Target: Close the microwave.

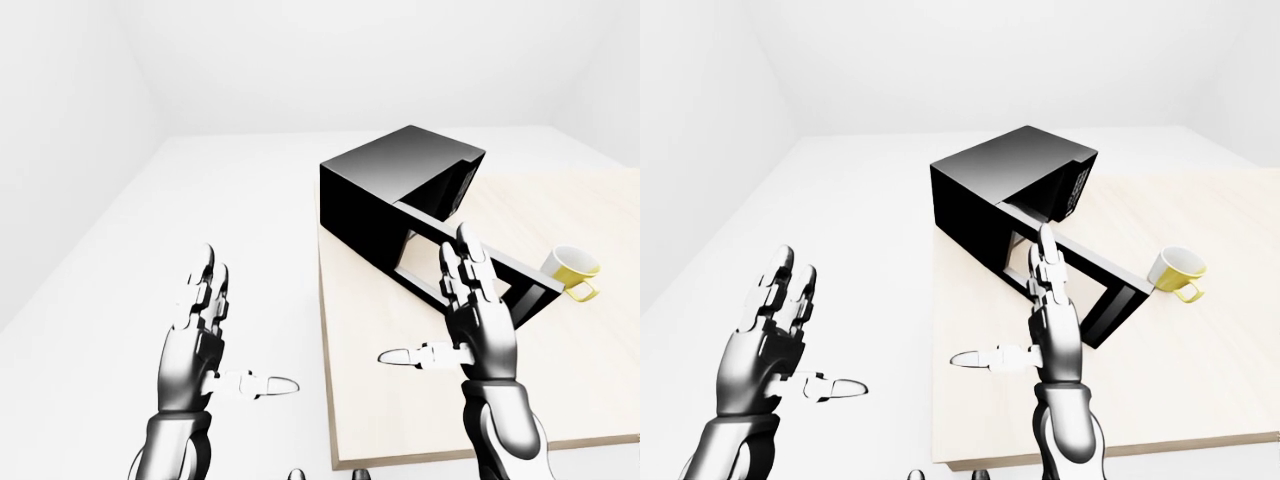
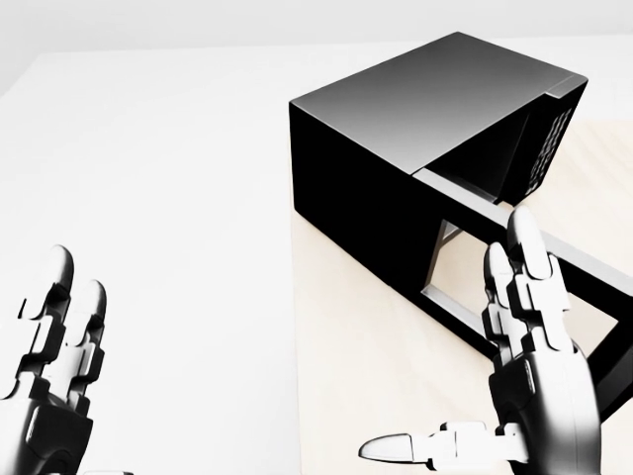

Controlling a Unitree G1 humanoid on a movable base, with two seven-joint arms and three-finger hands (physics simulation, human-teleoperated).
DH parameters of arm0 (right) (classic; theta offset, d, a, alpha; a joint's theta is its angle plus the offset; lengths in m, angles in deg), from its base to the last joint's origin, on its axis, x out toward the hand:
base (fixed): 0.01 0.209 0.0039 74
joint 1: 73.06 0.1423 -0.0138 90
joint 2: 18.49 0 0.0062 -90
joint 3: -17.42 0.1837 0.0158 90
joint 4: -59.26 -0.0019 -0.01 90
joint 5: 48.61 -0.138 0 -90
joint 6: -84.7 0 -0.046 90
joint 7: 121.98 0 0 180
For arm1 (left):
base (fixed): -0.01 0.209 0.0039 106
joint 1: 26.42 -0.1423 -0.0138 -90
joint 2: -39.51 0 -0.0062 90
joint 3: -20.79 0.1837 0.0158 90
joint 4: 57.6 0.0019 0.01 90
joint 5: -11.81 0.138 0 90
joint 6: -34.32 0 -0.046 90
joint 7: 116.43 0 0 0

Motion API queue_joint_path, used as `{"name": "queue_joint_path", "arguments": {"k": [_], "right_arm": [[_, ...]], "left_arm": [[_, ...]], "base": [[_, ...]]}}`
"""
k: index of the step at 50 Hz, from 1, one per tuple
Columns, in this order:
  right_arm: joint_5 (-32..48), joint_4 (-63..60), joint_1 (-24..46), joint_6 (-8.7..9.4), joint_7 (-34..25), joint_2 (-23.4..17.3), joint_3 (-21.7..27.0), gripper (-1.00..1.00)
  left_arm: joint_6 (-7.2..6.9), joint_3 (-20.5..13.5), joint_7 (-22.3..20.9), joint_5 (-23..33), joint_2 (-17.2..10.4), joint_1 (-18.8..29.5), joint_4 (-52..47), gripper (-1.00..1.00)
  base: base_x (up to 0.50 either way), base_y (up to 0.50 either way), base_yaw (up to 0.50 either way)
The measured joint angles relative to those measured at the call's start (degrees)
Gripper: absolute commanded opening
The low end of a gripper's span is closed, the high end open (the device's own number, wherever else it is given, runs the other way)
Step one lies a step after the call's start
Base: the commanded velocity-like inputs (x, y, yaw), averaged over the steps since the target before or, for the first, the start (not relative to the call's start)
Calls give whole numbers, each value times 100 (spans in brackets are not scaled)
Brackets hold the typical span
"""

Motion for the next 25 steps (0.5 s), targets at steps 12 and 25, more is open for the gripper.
{"name": "queue_joint_path", "arguments": {"k": [12,25], "right_arm": [[50,51,-18,0,40,-1,-14,100],[87,211,50,0,77,7,6,100]], "left_arm": [[0,-15,-24,-96,1,-39,-11,100],[0,-44,-38,-153,14,-45,-15,100]], "base": [[0,0,0],[0,0,0]]}}
